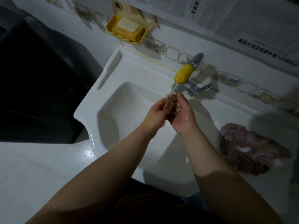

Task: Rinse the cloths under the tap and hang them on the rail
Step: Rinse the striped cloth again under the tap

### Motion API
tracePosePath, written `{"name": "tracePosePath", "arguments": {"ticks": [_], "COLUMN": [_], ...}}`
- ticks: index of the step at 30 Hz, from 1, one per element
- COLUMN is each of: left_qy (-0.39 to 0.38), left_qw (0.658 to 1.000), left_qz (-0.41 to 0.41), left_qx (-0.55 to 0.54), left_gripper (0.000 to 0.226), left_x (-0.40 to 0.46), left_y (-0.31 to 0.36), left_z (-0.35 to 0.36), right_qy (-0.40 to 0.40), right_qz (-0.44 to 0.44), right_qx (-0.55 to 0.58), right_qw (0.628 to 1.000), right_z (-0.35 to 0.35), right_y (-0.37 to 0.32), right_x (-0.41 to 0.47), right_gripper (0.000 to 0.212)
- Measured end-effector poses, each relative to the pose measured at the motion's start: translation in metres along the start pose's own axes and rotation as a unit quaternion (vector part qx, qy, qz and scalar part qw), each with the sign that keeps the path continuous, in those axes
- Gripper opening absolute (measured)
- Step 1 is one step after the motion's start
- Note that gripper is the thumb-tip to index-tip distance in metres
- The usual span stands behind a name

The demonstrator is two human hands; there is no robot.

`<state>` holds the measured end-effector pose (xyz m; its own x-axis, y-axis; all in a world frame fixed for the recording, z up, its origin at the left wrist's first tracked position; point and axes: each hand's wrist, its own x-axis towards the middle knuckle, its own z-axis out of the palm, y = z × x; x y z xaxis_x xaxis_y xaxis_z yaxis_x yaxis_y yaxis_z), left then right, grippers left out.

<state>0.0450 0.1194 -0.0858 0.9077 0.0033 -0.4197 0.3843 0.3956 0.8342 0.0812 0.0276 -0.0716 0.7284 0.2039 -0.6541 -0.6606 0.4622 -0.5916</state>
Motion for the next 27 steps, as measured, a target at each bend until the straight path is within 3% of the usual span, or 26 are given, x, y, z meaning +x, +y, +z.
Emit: {"name": "tracePosePath", "arguments": {"ticks": [1, 3, 4, 5, 7, 9, 12, 14, 20, 23, 27], "left_qy": [-0.019, -0.056, -0.059, -0.055, -0.037, 0.045, 0.219, 0.258, 0.265, 0.242, 0.149], "left_qw": [0.985, 0.863, 0.813, 0.793, 0.808, 0.836, 0.882, 0.889, 0.923, 0.943, 0.975], "left_qz": [0.047, 0.121, 0.147, 0.172, 0.255, 0.311, 0.309, 0.289, 0.166, 0.119, 0.043], "left_qx": [0.166, 0.487, 0.561, 0.582, 0.529, 0.450, 0.281, 0.244, 0.225, 0.193, 0.160], "left_gripper": [0.033, 0.050, 0.059, 0.061, 0.053, 0.037, 0.008, 0.011, 0.010, 0.024, 0.040], "left_x": [-0.001, -0.001, -0.001, -0.005, -0.010, -0.019, -0.027, -0.031, -0.028, -0.023, -0.019], "left_y": [0.002, 0.001, 0.002, 0.005, 0.013, 0.016, 0.016, 0.018, 0.012, 0.016, 0.029], "left_z": [-0.004, -0.016, -0.020, -0.022, -0.025, -0.029, -0.036, -0.040, -0.040, -0.028, -0.019], "right_qy": [0.001, -0.005, -0.008, -0.001, 0.012, 0.014, 0.049, 0.082, 0.066, 0.088, 0.110], "right_qz": [0.013, 0.038, 0.045, 0.042, 0.022, 0.012, 0.028, 0.028, -0.056, -0.089, -0.113], "right_qx": [0.010, 0.007, -0.001, -0.001, -0.014, -0.031, -0.040, -0.080, -0.080, -0.072, -0.048], "right_qw": [1.000, 0.999, 0.999, 0.999, 1.000, 0.999, 0.998, 0.993, 0.993, 0.990, 0.986], "right_z": [0.003, 0.008, 0.012, 0.017, 0.027, 0.040, 0.047, 0.046, 0.057, 0.066, 0.057], "right_y": [0.001, 0.003, 0.005, 0.009, 0.015, 0.019, 0.016, 0.008, -0.001, -0.005, -0.016], "right_x": [0.005, 0.011, 0.013, 0.016, 0.021, 0.024, 0.028, 0.027, 0.023, 0.022, 0.025], "right_gripper": [0.036, 0.051, 0.055, 0.055, 0.043, 0.031, 0.020, 0.022, 0.040, 0.050, 0.046]}}
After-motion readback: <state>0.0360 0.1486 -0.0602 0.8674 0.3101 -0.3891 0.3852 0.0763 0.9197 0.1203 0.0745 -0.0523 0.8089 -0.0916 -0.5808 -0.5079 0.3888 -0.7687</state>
